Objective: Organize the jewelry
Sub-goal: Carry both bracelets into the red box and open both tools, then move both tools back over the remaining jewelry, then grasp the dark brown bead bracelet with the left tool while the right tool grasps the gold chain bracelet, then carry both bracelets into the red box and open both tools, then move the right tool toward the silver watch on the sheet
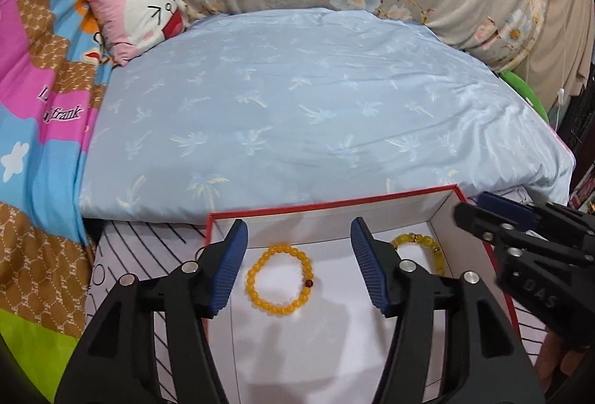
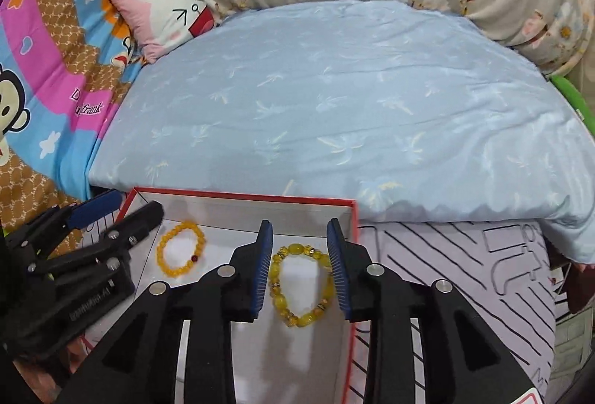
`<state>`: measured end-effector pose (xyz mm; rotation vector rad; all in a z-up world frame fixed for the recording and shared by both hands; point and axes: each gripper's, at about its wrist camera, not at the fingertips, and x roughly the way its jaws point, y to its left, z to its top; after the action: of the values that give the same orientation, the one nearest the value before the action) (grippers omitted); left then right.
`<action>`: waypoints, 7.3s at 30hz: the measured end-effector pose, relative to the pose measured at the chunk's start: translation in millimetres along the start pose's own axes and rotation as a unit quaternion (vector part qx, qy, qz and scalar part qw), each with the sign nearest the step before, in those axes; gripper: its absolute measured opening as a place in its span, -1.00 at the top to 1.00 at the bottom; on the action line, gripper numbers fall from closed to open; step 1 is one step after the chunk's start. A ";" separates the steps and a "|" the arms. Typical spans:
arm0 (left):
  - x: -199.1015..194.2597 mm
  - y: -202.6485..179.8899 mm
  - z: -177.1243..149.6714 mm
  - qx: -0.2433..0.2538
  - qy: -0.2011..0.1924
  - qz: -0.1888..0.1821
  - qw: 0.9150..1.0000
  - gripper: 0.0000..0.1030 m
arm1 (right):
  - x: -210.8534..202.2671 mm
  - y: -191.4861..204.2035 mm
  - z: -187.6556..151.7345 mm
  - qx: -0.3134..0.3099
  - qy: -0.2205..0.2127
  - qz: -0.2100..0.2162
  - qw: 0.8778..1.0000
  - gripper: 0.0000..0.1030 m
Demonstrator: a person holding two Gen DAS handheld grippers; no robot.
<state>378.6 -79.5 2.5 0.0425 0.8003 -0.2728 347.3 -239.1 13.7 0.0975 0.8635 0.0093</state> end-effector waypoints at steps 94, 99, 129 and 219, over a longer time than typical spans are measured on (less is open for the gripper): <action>-99.7 2.2 -188.9 -0.064 0.091 -0.015 0.994 0.86 | -129.4 -21.3 -226.4 0.073 0.051 -0.027 0.996 0.93; -120.6 -3.6 -178.2 -0.063 0.077 -0.036 0.994 0.86 | -141.3 -17.6 -217.5 0.070 0.038 -0.019 0.997 0.93; -131.8 -15.3 -49.1 -0.030 -0.026 -0.067 0.997 0.86 | -116.6 13.0 -63.2 0.022 -0.047 0.033 0.998 0.93; -156.2 9.0 -241.6 -0.060 0.100 0.006 0.993 0.05 | -111.0 67.8 -261.6 -0.029 0.106 0.061 0.992 0.35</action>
<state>107.6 -1.7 -55.2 -0.0388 1.0150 -0.2098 78.6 -155.4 -65.0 0.0959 1.0682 0.1617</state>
